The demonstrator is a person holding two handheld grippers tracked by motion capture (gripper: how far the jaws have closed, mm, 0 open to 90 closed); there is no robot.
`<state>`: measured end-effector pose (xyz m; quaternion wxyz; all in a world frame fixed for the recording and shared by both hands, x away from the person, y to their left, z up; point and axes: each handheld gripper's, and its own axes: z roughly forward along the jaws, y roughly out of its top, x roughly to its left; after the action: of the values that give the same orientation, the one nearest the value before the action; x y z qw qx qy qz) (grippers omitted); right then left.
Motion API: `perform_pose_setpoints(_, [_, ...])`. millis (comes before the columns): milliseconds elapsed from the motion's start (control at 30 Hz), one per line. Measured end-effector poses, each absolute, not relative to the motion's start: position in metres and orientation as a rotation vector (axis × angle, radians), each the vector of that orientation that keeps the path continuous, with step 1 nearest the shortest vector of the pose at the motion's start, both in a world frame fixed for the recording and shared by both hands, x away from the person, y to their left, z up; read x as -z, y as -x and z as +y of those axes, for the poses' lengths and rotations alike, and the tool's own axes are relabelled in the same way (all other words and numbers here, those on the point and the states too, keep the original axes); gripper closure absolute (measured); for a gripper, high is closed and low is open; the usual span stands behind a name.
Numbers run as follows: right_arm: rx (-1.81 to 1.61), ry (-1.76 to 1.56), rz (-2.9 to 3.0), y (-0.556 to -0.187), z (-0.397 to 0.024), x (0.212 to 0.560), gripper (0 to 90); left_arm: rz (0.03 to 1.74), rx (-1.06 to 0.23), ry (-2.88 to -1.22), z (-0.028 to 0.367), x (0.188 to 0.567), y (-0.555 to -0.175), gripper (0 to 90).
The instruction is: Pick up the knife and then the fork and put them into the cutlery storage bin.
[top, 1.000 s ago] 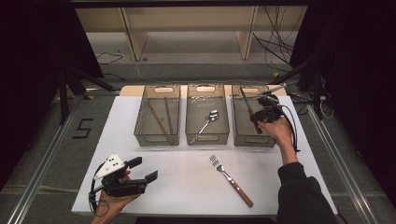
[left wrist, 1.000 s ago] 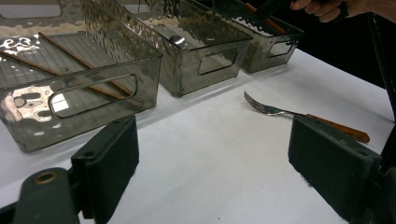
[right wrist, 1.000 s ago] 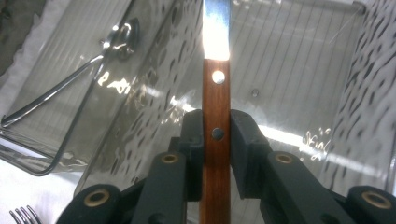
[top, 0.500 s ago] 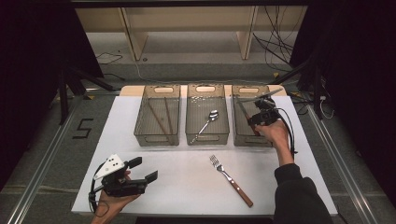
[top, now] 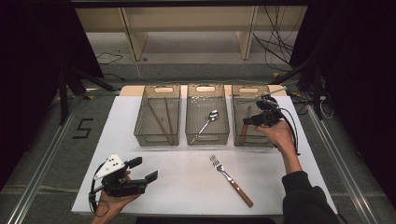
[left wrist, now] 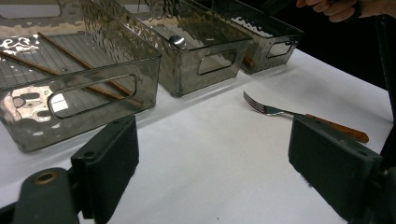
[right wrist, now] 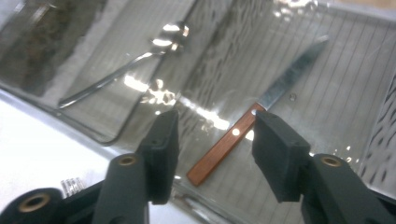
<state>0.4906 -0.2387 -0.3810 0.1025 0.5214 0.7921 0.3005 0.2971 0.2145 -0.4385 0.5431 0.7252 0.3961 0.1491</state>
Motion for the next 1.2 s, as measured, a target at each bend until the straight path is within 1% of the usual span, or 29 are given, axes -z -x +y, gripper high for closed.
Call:
perform_pose_setpoints(167, [-0.913,-1.469,2.34,-0.475,-0.234,0.368,41.6,0.941,-0.354,-1.721,0.214,0.439,-0.297,15.8])
perform_pose_setpoints(367, [-0.96,-1.416,2.338,-0.458,-0.23,0.361,36.2,0.943,-0.354,-1.722,0.214,0.439,-0.297,15.8])
perform_pose_setpoints(600, [-0.95,-1.353,2.359,-0.435,-0.224,0.363,32.6,0.942,-0.356,-1.721,0.214,0.439,-0.297,15.8])
perform_pose_setpoints(900, [-0.942,-1.319,2.382,-0.413,-0.221,0.369,30.0,0.942,-0.359,-1.719,0.215,0.438,-0.297,15.8])
perform_pose_setpoints(1200, [-0.9,-1.294,2.442,-0.39,-0.214,0.384,27.6,0.941,-0.359,-1.721,0.215,0.438,-0.297,15.7])
